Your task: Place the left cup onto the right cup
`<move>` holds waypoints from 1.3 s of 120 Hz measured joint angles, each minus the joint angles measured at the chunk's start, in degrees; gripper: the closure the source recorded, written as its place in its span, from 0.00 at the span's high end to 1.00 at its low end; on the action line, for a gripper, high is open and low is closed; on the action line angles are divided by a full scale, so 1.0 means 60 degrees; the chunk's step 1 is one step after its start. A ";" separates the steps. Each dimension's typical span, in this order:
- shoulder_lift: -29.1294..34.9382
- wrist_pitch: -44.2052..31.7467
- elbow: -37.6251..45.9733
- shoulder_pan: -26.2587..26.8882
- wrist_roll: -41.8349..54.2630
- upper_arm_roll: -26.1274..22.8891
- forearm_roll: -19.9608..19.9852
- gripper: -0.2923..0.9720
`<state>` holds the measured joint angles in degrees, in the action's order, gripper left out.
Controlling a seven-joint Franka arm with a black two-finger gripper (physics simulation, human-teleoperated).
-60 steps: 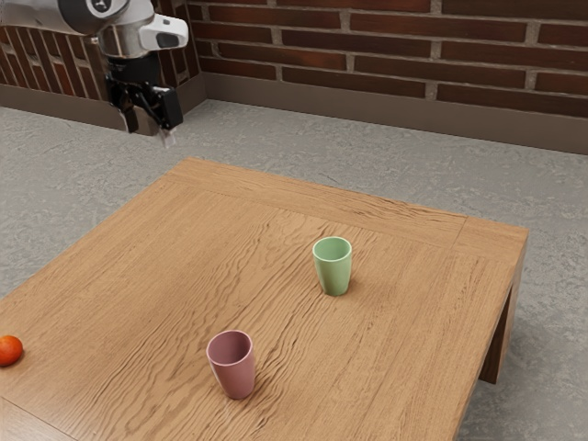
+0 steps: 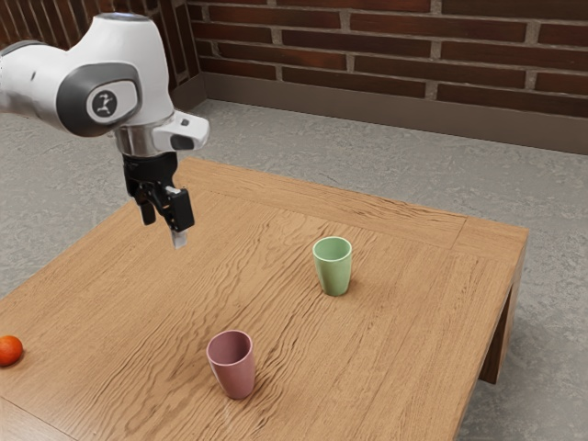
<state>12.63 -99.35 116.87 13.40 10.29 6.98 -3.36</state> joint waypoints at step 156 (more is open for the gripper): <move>-0.0993 -0.4583 0.3558 0.0755 -0.2394 0.0038 0.0067 0.77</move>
<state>6.67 -126.85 138.22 17.93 -4.07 7.21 -2.95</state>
